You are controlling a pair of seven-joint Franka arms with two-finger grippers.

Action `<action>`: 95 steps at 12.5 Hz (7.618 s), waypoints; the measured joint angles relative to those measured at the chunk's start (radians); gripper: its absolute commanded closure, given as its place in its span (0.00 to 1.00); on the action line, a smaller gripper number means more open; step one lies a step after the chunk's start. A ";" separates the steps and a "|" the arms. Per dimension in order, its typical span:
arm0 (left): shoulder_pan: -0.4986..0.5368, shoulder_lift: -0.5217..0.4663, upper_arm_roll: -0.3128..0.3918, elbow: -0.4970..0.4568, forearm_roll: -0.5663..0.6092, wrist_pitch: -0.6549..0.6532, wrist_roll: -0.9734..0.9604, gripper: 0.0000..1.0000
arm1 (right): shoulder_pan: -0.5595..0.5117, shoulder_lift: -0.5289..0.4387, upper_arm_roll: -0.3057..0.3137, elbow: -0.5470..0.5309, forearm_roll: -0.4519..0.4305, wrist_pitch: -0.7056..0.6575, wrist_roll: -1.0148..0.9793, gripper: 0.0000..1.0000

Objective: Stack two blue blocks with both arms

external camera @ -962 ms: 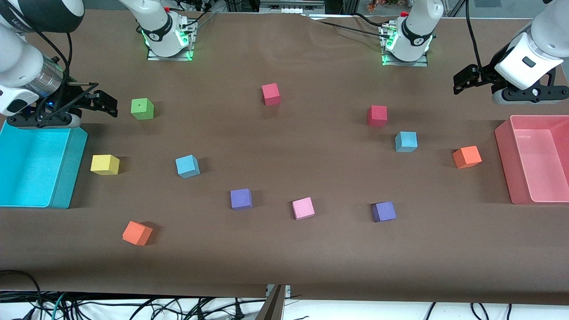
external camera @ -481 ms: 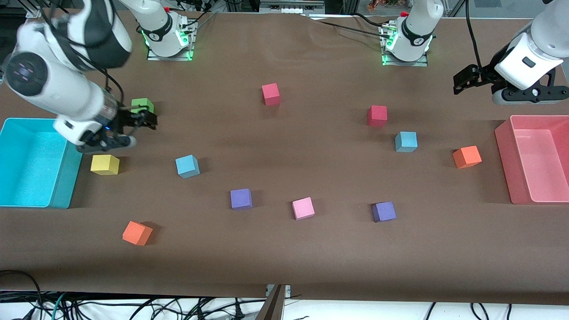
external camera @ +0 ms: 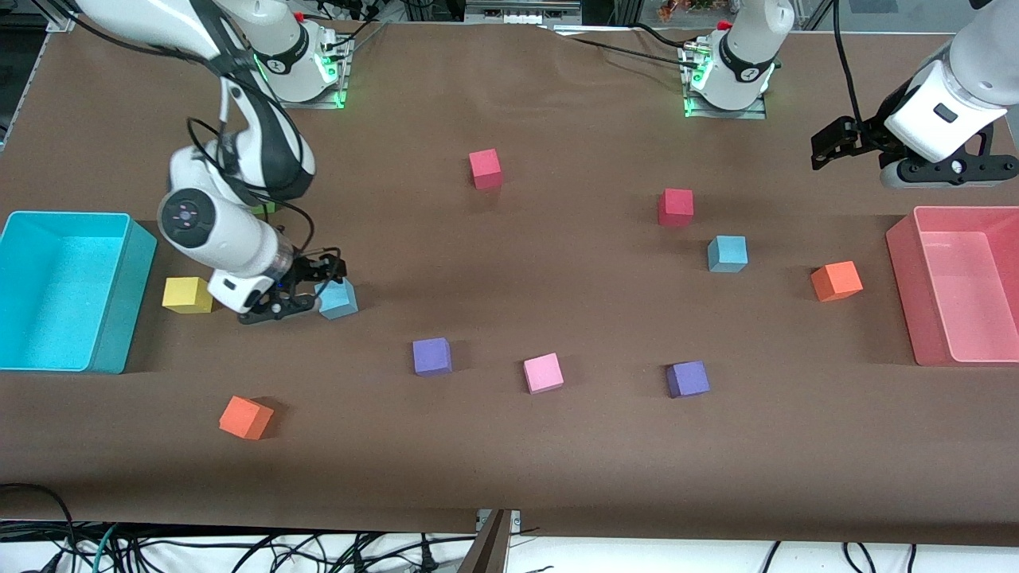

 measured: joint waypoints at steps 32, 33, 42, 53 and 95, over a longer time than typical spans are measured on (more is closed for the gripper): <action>0.001 0.014 0.003 -0.014 0.000 0.016 0.000 0.00 | 0.502 0.393 0.023 0.535 -0.025 -0.092 0.694 0.71; 0.001 0.016 0.003 -0.026 0.000 0.030 0.000 0.00 | 0.509 0.429 0.021 0.556 -0.046 -0.086 0.695 0.70; 0.007 0.052 0.005 -0.148 0.000 0.220 0.000 0.00 | 0.510 0.476 0.018 0.604 -0.069 -0.046 0.694 0.00; 0.011 0.244 0.005 -0.574 0.000 0.831 0.000 0.00 | 0.443 0.130 -0.052 0.393 0.286 -0.215 0.105 0.01; -0.469 0.728 -0.124 0.419 -0.033 0.438 -0.774 1.00 | 0.515 0.297 -0.116 0.096 1.787 0.326 -2.064 0.00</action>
